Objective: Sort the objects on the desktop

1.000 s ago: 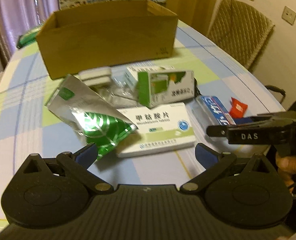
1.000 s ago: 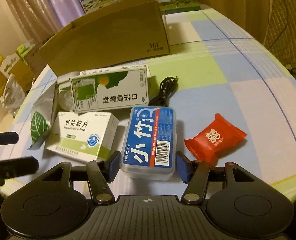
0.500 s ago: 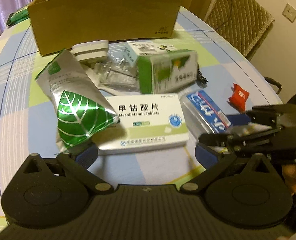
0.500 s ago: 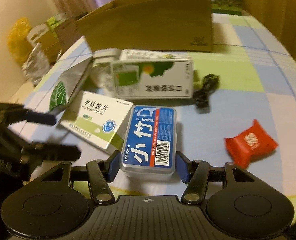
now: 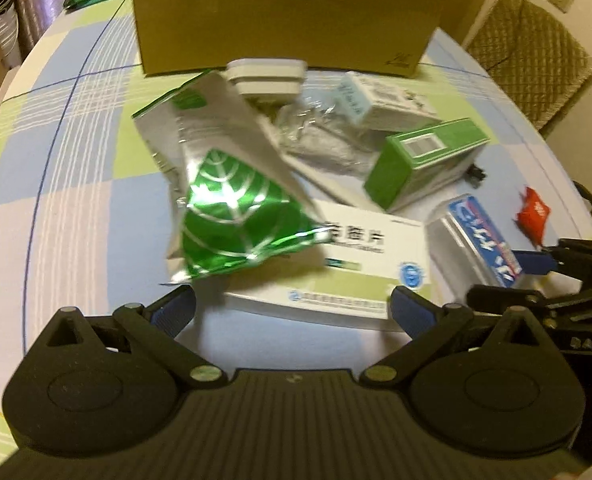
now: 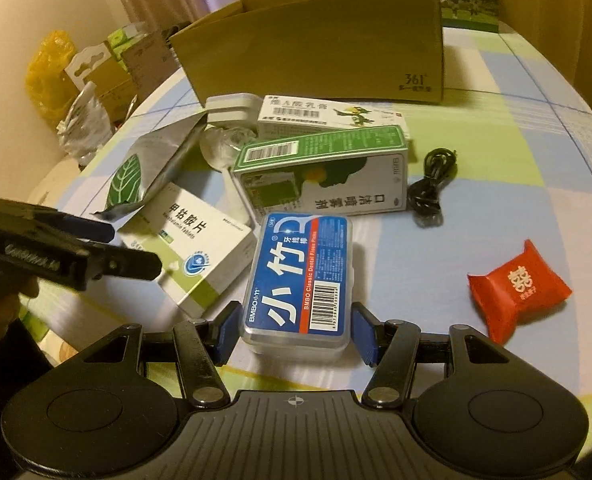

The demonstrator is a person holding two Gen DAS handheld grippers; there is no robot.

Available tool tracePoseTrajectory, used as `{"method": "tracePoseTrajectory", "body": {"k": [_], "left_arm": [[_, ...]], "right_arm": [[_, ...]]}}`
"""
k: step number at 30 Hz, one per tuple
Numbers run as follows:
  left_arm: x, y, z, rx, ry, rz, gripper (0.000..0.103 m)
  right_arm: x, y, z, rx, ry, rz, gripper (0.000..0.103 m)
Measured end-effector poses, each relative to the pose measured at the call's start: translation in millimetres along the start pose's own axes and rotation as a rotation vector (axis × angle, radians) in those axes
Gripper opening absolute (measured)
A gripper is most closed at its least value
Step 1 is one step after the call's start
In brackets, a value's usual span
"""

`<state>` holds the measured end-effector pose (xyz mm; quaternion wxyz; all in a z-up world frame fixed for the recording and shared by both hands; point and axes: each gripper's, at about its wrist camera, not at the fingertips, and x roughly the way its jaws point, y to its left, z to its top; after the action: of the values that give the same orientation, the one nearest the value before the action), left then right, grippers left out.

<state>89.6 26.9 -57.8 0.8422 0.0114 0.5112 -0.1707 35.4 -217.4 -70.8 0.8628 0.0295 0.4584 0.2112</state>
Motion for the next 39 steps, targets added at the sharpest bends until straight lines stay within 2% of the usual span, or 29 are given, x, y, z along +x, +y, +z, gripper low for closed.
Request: {"method": "tracePoseTrajectory", "body": {"k": [8,15,18,20,23,25,30,39], "left_arm": [[4,2,4,0.007,-0.008,-0.1,0.102],[-5,-22,-12,0.03,0.014,-0.19,0.102],[-12,-39,-20,0.078,0.025,-0.236,0.102],[-19,-48,-22,0.138,0.012,-0.222,0.102],[-26,-52,-21,0.257,-0.043,-0.111,0.102],[-24,-50,-17,0.317,-0.054,-0.079,0.102],[-3,-46,-8,0.411,-0.001,-0.142,0.102],[23,-41,-1,0.541,-0.017,-0.127,0.102]], "right_arm": [[-1,6,-1,-0.014,0.009,0.001,0.055],[-1,2,-1,0.005,-0.006,-0.046,0.055],[-3,0,0,0.003,-0.018,-0.081,0.055],[-5,0,-1,0.001,-0.027,-0.111,0.055],[-10,-1,-2,-0.002,-0.036,-0.139,0.055],[-10,-3,-3,-0.007,-0.032,-0.137,0.055],[-10,1,-4,-0.02,-0.026,-0.117,0.055],[-5,0,-6,-0.023,-0.013,-0.122,0.055]]}}
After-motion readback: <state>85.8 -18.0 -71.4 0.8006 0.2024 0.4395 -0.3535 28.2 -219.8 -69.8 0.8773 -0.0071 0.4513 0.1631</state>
